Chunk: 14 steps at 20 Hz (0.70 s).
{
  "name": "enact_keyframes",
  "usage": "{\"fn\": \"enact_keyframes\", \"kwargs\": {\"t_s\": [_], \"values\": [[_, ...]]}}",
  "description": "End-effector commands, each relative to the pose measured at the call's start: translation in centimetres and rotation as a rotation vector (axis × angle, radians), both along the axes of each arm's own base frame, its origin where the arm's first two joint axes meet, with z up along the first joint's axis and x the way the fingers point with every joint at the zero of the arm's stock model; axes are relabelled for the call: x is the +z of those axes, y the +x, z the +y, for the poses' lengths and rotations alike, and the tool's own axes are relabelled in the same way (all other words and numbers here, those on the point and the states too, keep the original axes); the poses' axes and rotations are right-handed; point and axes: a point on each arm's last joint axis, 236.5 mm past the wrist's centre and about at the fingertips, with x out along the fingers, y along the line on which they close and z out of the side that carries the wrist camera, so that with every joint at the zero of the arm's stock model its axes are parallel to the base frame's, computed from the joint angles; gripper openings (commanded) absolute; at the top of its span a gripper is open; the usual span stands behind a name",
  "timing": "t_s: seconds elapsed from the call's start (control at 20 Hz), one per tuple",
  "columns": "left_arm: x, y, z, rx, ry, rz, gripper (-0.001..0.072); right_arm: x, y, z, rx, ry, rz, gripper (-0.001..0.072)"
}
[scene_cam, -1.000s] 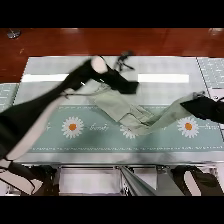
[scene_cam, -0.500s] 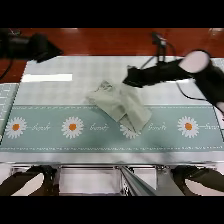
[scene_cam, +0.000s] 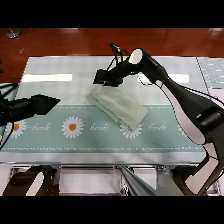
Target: Fold the shirts.
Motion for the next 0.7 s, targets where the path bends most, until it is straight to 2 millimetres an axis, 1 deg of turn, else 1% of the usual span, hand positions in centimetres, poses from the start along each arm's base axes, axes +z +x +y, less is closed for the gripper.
{"fn": "enact_keyframes", "kwargs": {"t_s": [0.0,0.05,0.1,0.15,0.2,0.25,0.3,0.35,0.4,0.45,0.5,0.55,0.65], "values": [[-1.7,1.1,0.9,0.078,-0.016,-0.01,0.0022,2.1,-1.4,-2.0,0.092,0.03,0.07,0.0631],[-1.7,1.8,1.2,0.098,-0.018,-0.02,0.0021,4.0,-1.4,-4.5,0.091,0.022,0.073,0.063],[-1.8,2.3,1.5,0.113,-0.019,-0.023,0.0022,6.3,-1.7,-7.7,0.088,-0.002,0.063,0.063],[-2.0,2.6,1.6,0.12,-0.019,-0.018,0.0022,8.3,-2.2,-11.1,0.086,-0.062,0.034,0.0629],[-2.3,2.7,1.6,0.12,-0.019,-0.007,0.0022,9.8,-2.5,-15.6,0.053,-0.193,-0.028,0.0629],[-2.6,2.8,1.6,0.119,-0.019,0.004,0.0021,10.8,-2.5,-20.7,-0.032,-0.36,-0.1,0.0629],[-2.8,2.9,1.6,0.119,-0.019,0.01,0.0022,11.6,-2.7,-25.4,-0.165,-0.492,-0.153,0.0629],[-3.1,2.9,1.6,0.116,-0.016,0.014,0.0021,11.8,-3.3,-29.3,-0.313,-0.572,-0.197,0.0629],[-3.3,2.9,1.6,0.109,-0.008,0.013,0.0021,10.9,-4.6,-32.5,-0.478,-0.6,-0.226,0.0629],[-3.6,2.8,1.6,0.107,-0.007,0.021,0.0022,8.8,-6.6,-34.3,-0.636,-0.566,-0.228,0.0629],[-4.1,2.7,1.5,0.107,-0.008,0.032,0.0021,5.8,-8.7,-34.6,-0.767,-0.483,-0.189,0.0629],[-4.5,2.5,1.5,0.105,-0.008,0.042,0.0022,2.4,-10.8,-33.2,-0.878,-0.331,-0.122,0.0628],[-5.3,2.2,1.5,0.106,-0.008,0.06,0.0021,-2.5,-14.1,-28.4,-0.991,0.011,0.066,0.062]]}}
